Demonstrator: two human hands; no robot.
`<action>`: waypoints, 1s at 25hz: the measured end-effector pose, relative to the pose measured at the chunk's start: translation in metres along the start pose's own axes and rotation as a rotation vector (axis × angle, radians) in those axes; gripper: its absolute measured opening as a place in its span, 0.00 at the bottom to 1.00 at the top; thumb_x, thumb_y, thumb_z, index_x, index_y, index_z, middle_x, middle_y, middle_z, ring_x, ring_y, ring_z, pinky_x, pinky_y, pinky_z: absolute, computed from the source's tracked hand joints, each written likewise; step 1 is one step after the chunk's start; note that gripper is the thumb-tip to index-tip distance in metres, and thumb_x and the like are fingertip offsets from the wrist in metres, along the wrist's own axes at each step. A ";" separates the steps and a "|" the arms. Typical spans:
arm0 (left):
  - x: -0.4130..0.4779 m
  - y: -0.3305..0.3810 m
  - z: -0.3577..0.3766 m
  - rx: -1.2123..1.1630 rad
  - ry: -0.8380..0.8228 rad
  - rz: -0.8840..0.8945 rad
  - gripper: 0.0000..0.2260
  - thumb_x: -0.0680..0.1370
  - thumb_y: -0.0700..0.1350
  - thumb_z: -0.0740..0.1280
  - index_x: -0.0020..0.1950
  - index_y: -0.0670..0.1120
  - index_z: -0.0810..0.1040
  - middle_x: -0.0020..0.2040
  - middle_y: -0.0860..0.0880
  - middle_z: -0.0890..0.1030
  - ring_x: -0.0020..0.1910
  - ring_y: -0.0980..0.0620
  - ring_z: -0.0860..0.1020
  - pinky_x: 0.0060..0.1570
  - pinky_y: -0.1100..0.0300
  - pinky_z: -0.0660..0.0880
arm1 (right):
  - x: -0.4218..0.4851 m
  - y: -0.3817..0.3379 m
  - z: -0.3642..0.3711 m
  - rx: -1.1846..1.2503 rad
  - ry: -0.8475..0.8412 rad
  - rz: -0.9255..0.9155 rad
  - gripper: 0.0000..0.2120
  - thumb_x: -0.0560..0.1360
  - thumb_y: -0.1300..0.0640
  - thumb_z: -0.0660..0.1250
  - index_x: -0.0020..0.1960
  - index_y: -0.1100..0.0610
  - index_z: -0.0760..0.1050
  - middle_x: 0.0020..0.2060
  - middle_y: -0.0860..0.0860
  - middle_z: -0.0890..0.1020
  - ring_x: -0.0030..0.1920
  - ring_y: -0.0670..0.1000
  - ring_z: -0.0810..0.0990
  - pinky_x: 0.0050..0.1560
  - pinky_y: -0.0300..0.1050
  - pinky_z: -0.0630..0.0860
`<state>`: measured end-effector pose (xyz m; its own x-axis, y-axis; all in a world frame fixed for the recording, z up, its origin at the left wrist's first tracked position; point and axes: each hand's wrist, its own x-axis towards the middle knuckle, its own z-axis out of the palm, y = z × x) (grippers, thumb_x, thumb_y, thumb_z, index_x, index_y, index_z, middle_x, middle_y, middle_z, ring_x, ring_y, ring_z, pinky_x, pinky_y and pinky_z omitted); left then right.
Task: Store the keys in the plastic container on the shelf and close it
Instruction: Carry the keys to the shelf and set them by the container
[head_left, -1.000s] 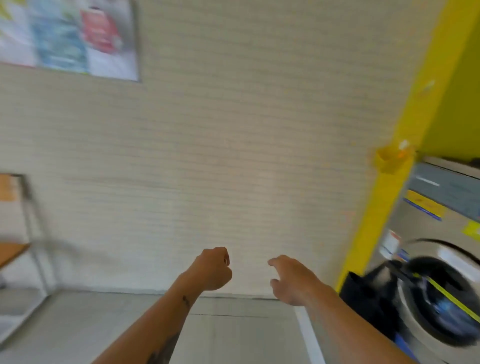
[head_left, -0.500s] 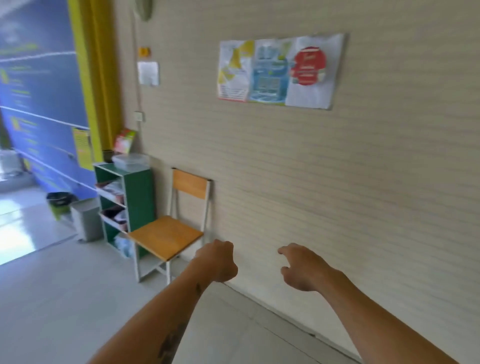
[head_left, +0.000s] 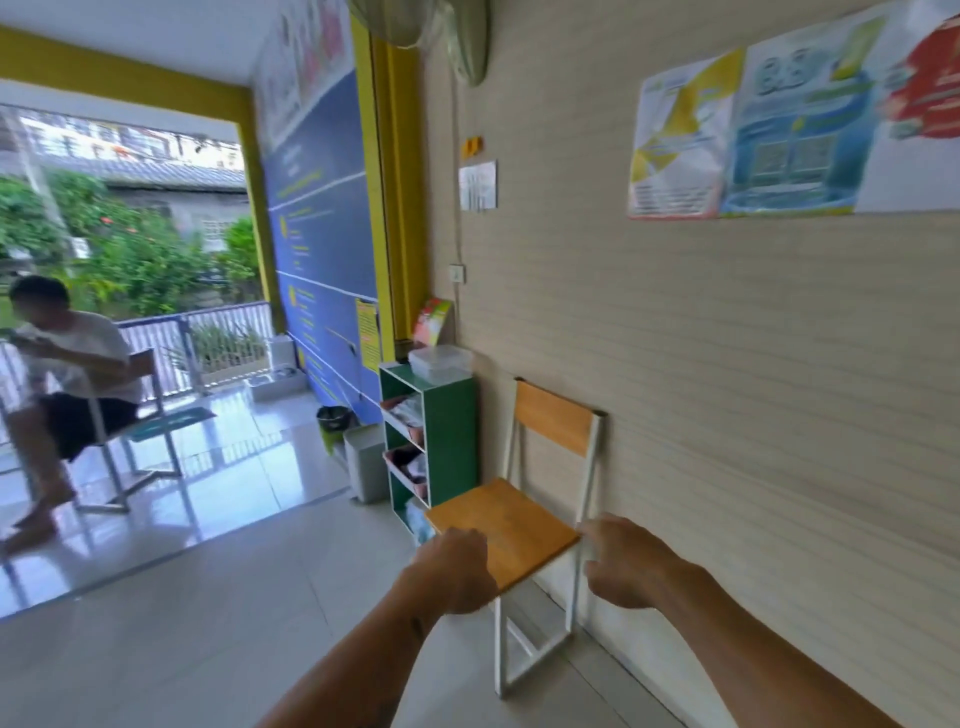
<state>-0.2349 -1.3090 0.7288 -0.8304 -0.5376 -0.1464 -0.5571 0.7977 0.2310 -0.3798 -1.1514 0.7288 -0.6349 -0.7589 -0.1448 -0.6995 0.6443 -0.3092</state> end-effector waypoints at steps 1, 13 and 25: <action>0.019 -0.004 -0.009 -0.014 0.010 -0.019 0.15 0.73 0.40 0.60 0.59 0.42 0.75 0.59 0.41 0.78 0.57 0.41 0.77 0.58 0.49 0.74 | 0.028 -0.002 -0.006 -0.006 -0.006 -0.024 0.29 0.75 0.53 0.60 0.76 0.53 0.63 0.74 0.52 0.68 0.71 0.55 0.70 0.69 0.51 0.69; 0.210 -0.137 -0.101 -0.189 0.208 -0.228 0.17 0.70 0.39 0.58 0.57 0.44 0.77 0.56 0.42 0.79 0.53 0.42 0.78 0.52 0.53 0.78 | 0.318 -0.116 -0.055 -0.100 0.004 -0.290 0.30 0.76 0.57 0.59 0.78 0.55 0.60 0.75 0.53 0.66 0.73 0.54 0.66 0.71 0.48 0.66; 0.427 -0.328 -0.186 -0.169 0.203 -0.129 0.17 0.70 0.39 0.58 0.56 0.47 0.77 0.55 0.44 0.77 0.51 0.44 0.78 0.48 0.54 0.77 | 0.560 -0.237 -0.049 -0.021 0.045 -0.203 0.30 0.75 0.58 0.58 0.78 0.55 0.60 0.76 0.53 0.64 0.74 0.54 0.64 0.73 0.50 0.64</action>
<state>-0.4051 -1.8510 0.7700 -0.7245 -0.6892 0.0067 -0.6351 0.6713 0.3821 -0.5858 -1.7247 0.7669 -0.4943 -0.8684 -0.0393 -0.8207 0.4811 -0.3083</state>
